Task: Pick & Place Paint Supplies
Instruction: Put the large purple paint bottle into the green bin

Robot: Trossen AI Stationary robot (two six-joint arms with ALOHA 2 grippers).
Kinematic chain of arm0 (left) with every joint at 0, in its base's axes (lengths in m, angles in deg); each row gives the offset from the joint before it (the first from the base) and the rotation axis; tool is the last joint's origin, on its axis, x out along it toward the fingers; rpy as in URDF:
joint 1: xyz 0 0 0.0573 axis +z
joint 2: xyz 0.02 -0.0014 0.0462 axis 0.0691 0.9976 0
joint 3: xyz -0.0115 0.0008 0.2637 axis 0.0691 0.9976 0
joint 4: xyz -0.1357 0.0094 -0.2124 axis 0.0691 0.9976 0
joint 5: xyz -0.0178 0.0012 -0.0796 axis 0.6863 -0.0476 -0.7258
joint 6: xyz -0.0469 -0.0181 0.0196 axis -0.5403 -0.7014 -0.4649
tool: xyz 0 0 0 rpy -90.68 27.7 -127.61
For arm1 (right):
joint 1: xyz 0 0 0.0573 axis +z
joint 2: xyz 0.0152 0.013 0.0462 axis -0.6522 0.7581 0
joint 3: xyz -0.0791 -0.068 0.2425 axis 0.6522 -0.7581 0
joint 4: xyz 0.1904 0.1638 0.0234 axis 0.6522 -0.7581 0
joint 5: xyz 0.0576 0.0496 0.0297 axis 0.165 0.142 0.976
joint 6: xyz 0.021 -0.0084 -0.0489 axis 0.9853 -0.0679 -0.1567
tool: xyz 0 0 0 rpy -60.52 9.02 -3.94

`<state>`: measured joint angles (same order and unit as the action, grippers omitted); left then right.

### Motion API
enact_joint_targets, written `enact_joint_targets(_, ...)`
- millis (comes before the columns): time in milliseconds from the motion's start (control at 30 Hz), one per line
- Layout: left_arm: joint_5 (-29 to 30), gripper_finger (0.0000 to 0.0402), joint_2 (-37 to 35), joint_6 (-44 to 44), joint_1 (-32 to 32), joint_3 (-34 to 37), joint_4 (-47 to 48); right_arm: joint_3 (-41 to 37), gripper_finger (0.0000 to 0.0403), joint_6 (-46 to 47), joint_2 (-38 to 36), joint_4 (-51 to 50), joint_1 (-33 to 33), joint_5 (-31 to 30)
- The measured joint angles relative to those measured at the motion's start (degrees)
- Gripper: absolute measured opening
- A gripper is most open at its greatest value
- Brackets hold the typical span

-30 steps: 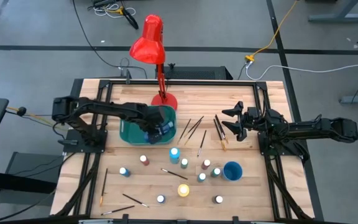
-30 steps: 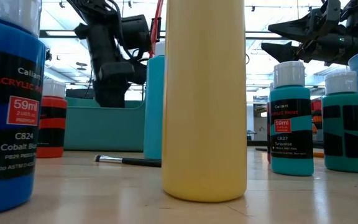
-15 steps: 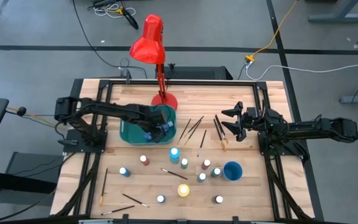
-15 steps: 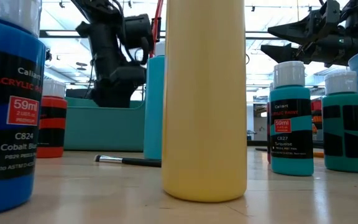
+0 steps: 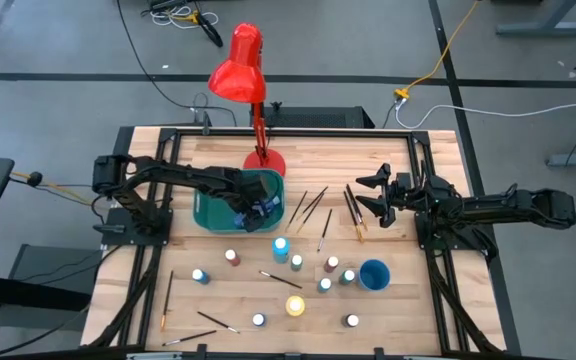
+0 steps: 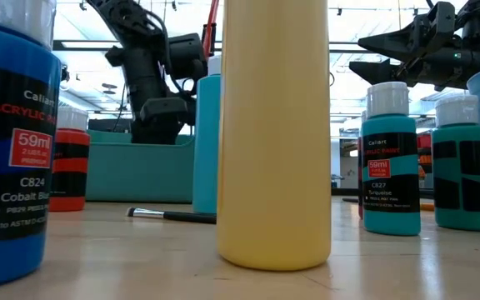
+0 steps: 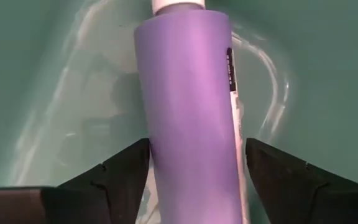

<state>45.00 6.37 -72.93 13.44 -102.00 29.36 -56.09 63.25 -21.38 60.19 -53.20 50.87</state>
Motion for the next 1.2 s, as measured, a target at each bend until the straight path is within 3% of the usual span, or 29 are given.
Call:
enact_joint_targets(233,0.30,0.0279,0.00,0.40,0.00,3.78,-1.12,0.00,0.0274,-0.15,0.02,0.00,0.01,0.02)
enact_joint_targets(433,9.60,0.0254,-0.23,-1.02,0.65,5.92,-2.44,0.00,0.0274,-0.25,0.02,0.02,0.00,0.02)
enact_joint_targets(667,6.82,0.0188,-0.11,-0.16,2.09,6.30,-4.30,0.00,0.0274,-0.28,0.02,0.04,0.02,0.00)
enact_joint_targets(900,5.64,0.0196,-1.04,0.96,2.03,6.00,-4.44,0.00,0.0274,-0.26,0.02,0.09,0.00,0.00)
enact_joint_targets(1200,5.66,0.0189,-7.53,0.94,1.99,4.25,-2.81,0.00,0.0274,-0.26,0.02,0.85,0.00,0.00)
